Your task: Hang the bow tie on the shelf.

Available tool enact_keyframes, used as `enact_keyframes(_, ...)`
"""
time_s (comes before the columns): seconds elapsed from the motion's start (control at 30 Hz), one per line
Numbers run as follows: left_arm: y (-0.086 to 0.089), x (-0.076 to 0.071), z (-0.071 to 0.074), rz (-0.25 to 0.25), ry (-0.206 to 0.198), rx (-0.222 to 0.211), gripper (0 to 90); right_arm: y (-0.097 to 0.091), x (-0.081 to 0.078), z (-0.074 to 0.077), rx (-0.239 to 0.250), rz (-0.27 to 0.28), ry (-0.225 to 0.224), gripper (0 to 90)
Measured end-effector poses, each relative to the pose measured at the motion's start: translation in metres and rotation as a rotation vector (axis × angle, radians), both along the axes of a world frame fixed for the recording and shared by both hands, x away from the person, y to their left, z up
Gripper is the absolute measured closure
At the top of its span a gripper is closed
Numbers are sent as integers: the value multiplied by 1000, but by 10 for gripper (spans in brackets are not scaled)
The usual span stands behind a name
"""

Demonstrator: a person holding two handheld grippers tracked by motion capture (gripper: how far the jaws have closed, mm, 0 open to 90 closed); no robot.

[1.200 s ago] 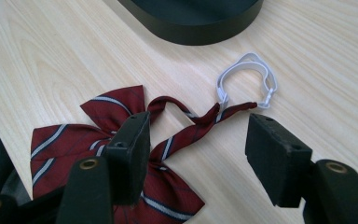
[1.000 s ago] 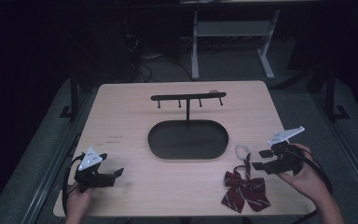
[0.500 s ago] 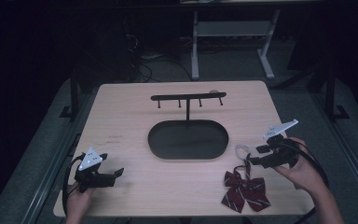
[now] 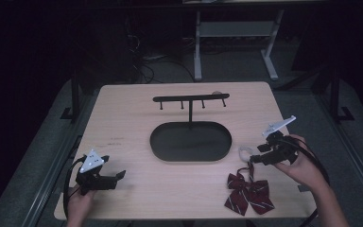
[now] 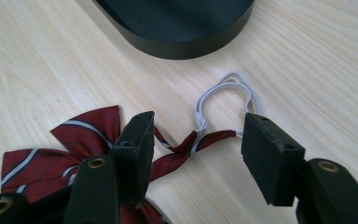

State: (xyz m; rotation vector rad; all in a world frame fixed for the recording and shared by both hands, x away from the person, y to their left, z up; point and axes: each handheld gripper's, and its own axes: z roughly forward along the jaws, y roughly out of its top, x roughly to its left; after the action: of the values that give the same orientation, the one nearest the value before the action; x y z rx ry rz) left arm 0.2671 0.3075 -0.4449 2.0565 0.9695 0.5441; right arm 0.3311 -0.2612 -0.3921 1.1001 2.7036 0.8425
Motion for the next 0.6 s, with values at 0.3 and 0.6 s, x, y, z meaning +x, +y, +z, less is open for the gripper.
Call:
enact_keyframes(0.3,0,0,0,-1,2,0,131,1,18,-12,-34,-34,45,485)
enact_keyframes(0.6,1,1,0,-1,1,-3,131,3,35,-24,-55,-67,83,517)
